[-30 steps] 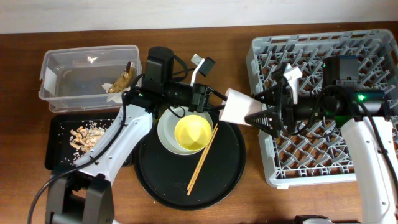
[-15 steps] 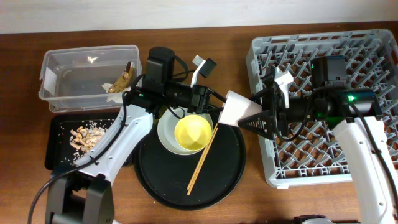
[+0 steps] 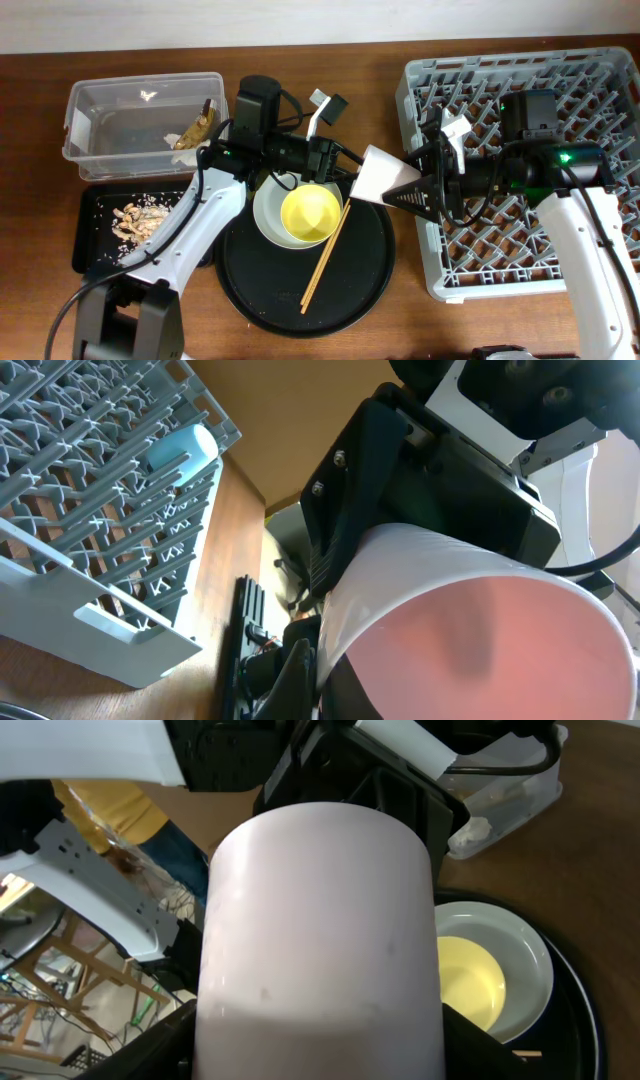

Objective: Sort waste into correct bins and load items into the dishwasher rack
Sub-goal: 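Hand the pink cup from the left gripper to the right gripper, then carry the pink cup with the right gripper into the rack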

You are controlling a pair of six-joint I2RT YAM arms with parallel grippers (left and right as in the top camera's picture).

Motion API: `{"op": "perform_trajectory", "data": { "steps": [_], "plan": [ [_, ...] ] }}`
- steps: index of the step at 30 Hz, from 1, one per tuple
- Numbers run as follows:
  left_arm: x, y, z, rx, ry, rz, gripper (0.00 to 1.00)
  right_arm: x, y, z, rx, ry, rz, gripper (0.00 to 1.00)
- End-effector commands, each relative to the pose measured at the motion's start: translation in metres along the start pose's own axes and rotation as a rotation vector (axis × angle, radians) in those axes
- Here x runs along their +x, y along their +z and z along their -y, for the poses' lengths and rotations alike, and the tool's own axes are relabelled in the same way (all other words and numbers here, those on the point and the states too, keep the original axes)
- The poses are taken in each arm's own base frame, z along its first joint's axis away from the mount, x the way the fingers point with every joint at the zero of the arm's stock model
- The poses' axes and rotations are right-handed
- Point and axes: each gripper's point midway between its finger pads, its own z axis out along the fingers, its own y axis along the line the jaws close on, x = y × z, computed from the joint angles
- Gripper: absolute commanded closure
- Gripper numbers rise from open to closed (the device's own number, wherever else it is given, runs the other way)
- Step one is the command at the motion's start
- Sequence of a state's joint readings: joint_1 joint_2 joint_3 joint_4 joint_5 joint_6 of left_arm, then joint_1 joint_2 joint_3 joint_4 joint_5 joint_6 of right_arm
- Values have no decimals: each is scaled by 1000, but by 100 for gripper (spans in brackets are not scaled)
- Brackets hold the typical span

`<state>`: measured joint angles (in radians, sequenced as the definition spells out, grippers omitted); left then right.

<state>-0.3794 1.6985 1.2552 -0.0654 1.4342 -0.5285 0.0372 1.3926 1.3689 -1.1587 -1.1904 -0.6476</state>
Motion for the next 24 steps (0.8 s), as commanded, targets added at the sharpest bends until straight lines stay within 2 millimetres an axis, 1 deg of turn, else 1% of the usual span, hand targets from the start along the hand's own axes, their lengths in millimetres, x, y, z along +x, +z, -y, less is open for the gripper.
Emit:
{"op": "perform_trajectory", "data": {
  "steps": [1, 2, 4, 5, 7, 9, 12, 13, 15, 16, 18, 21, 22, 24],
  "plan": [
    [-2, 0, 0, 6, -4, -2, 78, 5, 1, 6, 43, -8, -42, 40],
    [-2, 0, -1, 1, -4, 1, 65, 8, 1, 8, 57, -4, -56, 41],
    [-3, 0, -3, -9, 27, 6, 56, 14, 0, 14, 92, 8, -85, 41],
    [-4, 0, -4, -13, 59, 8, 54, 16, -1, 16, 109, 12, -100, 42],
    [-4, 0, -7, -30, 88, 15, 54, 22, -2, 21, 142, 21, -131, 43],
    [-4, -1, -17, -79, 76, 30, 51, 28, -4, 27, 180, 41, -160, 45],
    [3, -6, -49, -238, 36, 49, 51, 40, -11, 45, 296, 123, -222, 47],
    [8, -10, -63, -317, 10, 50, 51, 43, -16, 52, 349, 165, -239, 48],
    [27, -25, -98, -525, -65, 23, 51, 52, -34, 76, 518, 303, -258, 49],
    [39, -37, -114, -634, -111, 3, 50, 56, -48, 88, 614, 377, -255, 49],
    [58, -61, -134, -789, -208, -23, 50, 60, -76, 104, 757, 485, -231, 49],
    [77, -93, -146, -925, -311, -37, 52, 63, -122, 120, 953, 620, -173, 48],
    [81, -102, -147, -953, -325, -42, 55, 64, -136, 124, 1004, 654, -153, 48],
    [86, -116, -146, -989, -328, -55, 57, 63, -170, 129, 1116, 729, -90, 48]
  ]
}}
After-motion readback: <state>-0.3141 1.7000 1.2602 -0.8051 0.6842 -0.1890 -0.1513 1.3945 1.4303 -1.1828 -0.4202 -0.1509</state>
